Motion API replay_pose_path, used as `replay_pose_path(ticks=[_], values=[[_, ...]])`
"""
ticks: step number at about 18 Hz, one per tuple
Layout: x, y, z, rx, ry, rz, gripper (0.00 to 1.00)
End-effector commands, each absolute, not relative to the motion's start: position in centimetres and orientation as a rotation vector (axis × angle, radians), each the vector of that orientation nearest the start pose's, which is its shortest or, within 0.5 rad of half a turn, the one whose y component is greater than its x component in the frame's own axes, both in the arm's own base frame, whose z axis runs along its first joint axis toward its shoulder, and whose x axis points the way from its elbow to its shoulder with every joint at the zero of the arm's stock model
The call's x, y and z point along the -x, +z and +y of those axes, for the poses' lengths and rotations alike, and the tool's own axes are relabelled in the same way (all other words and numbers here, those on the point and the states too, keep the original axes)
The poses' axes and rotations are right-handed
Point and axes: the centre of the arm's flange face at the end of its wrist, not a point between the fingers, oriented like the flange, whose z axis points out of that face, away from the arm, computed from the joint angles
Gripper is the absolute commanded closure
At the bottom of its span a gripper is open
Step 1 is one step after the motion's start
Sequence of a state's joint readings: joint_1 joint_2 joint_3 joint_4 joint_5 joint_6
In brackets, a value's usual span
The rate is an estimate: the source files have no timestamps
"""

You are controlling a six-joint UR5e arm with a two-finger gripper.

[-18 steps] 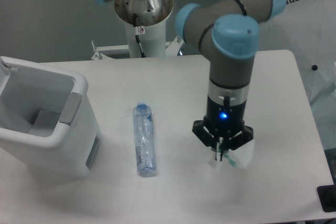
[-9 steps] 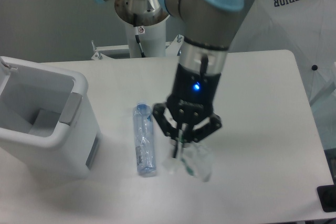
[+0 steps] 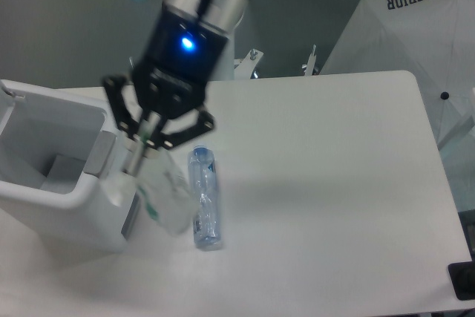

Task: Place the trash in the trash can
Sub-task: 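Lift the wrapper and carry it over the white bin, then lower the wrapper into the bin and open the gripper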

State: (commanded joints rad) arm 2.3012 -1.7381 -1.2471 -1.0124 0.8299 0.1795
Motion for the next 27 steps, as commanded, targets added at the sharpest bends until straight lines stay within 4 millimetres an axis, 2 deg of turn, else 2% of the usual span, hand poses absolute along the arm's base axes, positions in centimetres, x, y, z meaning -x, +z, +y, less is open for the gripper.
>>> replay_pose_path(ticks=[4,6,8,10,12,15,18,19,22,23,27], values=[[19.8,65.4,57.9,2.183,-0.463,-0.268,1.0],[19.0,65.4,58.0,2.179,-0.48,-0.269,1.0],[16.0,64.8,58.2,2.198,-0.531,-0.274,1.0],[15.1,64.1,57.8,2.209,-0.548,-0.28,1.0],[14.5,63.8,58.0,2.213,-0.571,-0.296,1.0],[14.8,63.0,58.6,2.214,-0.58,-0.316,0.99],[14.7,62.0,59.3,2.229,-0.593,-0.319,0.94],[14.6,62.0,59.3,2.229,-0.594,-0.317,0.87],[14.4,61.4,59.3,2.237,-0.601,-0.318,0.83],[14.4,61.2,59.3,2.241,-0.603,-0.321,0.77],[14.3,60.7,59.3,2.247,-0.61,-0.325,0.74]])
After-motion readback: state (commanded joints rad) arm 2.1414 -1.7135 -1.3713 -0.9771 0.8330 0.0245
